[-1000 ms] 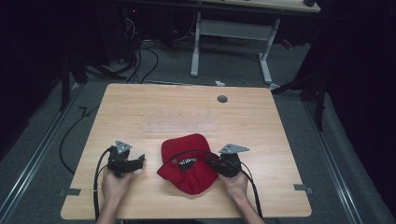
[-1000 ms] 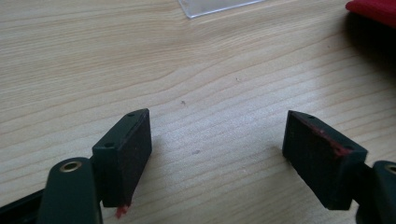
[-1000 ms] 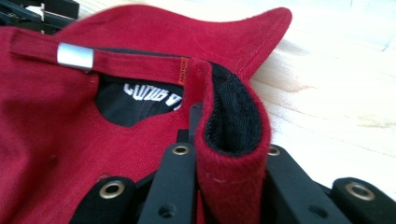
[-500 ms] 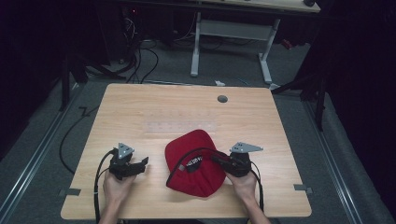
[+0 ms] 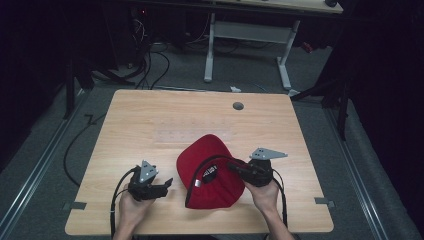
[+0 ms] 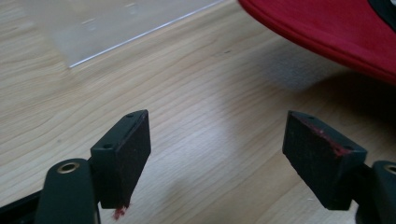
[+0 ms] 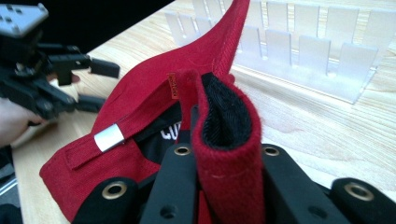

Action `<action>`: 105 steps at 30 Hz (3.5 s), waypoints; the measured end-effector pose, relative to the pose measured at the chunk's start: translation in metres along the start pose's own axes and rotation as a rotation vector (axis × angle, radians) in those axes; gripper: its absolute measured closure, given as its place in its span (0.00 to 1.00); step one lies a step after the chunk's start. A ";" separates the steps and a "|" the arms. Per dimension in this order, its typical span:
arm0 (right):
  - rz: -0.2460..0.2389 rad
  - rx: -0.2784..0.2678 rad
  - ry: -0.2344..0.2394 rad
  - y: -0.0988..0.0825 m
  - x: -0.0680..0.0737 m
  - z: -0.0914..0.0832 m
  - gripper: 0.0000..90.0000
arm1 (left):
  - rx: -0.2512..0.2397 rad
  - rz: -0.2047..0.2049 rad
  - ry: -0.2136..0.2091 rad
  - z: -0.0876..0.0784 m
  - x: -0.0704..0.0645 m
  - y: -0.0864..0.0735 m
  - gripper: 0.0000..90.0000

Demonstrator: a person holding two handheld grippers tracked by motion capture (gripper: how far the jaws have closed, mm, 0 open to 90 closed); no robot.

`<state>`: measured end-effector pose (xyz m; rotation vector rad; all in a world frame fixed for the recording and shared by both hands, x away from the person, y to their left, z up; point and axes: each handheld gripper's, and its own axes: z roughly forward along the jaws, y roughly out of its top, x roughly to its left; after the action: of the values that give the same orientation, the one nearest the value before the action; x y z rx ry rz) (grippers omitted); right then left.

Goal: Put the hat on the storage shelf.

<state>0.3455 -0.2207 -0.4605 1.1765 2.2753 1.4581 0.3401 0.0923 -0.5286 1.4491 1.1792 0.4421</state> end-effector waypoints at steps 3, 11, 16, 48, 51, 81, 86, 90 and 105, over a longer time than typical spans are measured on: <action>0.008 -0.005 0.007 0.004 0.001 -0.002 0.94 | 0.015 0.043 -0.010 0.002 -0.010 -0.004 0.25; 0.034 -0.017 0.017 0.017 0.004 -0.004 0.94 | 0.022 0.064 -0.075 0.006 -0.029 -0.006 0.23; 0.062 -0.034 0.039 0.023 0.005 -0.003 0.94 | 0.033 0.080 -0.108 0.008 -0.038 -0.008 0.21; 0.035 0.186 0.004 0.011 0.009 0.012 0.93 | -0.095 0.150 -0.166 -0.016 -0.054 0.011 0.16; 0.029 0.194 0.024 0.011 0.011 0.012 0.93 | -0.101 0.174 -0.172 -0.018 -0.056 0.011 0.17; 0.030 0.088 0.193 0.013 0.010 0.005 0.83 | -0.062 0.184 -0.312 -0.034 -0.068 0.038 0.89; 0.067 -0.008 0.147 0.014 0.004 -0.003 0.63 | -0.053 0.149 -0.295 -0.033 -0.061 0.045 0.90; 0.073 -0.077 0.092 0.015 0.000 -0.014 0.55 | -0.051 0.114 -0.297 -0.034 -0.057 0.049 0.90; 0.044 -0.159 -0.189 -0.019 -0.026 -0.043 0.47 | -0.055 -0.009 -0.319 -0.028 -0.048 0.077 0.90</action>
<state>0.3295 -0.2723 -0.4611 1.2642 1.9836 1.4446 0.3280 0.0793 -0.4352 1.4058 0.9113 0.2241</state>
